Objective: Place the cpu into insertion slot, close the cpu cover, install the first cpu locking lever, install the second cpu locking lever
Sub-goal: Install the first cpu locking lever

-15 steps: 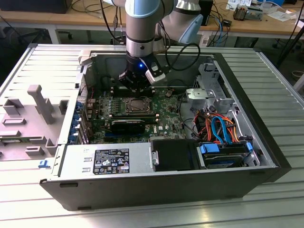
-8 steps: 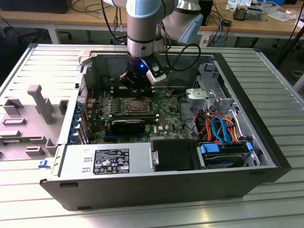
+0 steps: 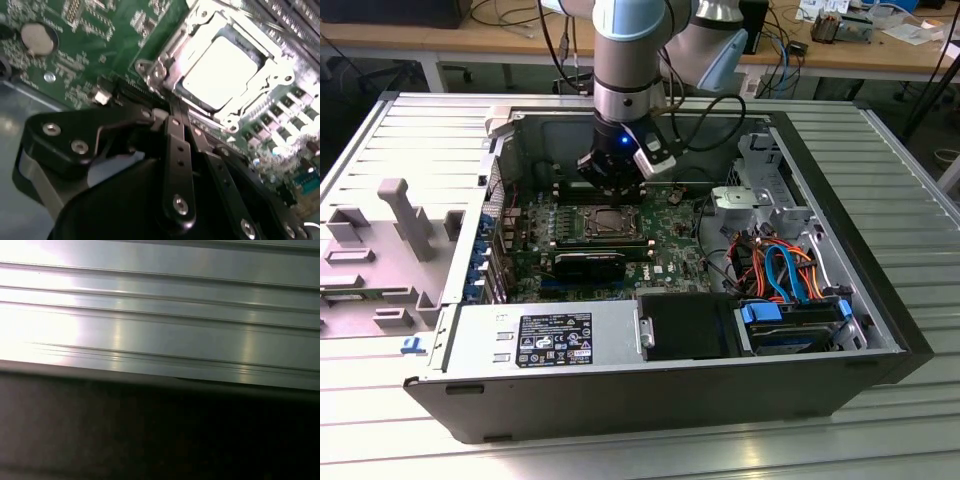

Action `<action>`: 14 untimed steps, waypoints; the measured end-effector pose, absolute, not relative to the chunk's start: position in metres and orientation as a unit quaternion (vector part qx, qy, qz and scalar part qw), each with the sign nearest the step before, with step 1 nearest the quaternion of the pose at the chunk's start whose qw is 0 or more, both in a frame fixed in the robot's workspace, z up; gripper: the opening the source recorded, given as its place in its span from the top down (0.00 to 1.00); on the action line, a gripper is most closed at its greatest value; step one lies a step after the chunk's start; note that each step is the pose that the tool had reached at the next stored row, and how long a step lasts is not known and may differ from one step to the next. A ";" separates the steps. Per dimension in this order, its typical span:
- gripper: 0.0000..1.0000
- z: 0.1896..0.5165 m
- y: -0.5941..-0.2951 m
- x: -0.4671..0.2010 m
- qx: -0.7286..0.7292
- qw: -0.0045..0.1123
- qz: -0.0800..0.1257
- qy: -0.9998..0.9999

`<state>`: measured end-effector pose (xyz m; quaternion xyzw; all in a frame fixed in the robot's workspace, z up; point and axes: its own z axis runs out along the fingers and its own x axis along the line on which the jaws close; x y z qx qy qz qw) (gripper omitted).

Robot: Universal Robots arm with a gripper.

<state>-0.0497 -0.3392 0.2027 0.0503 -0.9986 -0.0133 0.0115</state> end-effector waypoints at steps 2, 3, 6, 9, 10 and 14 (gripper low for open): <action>0.89 0.203 -0.339 -0.049 0.050 0.012 -0.013 -0.999; 0.89 0.203 -0.339 -0.049 0.050 0.012 -0.013 -0.999; 0.89 0.208 -0.339 -0.049 0.050 0.011 -0.013 -0.999; 0.89 0.211 -0.340 -0.049 0.050 0.011 -0.015 -0.999; 0.89 0.211 -0.342 -0.049 0.050 0.011 -0.016 -0.999; 0.89 0.211 -0.359 -0.049 0.050 0.011 -0.019 -0.998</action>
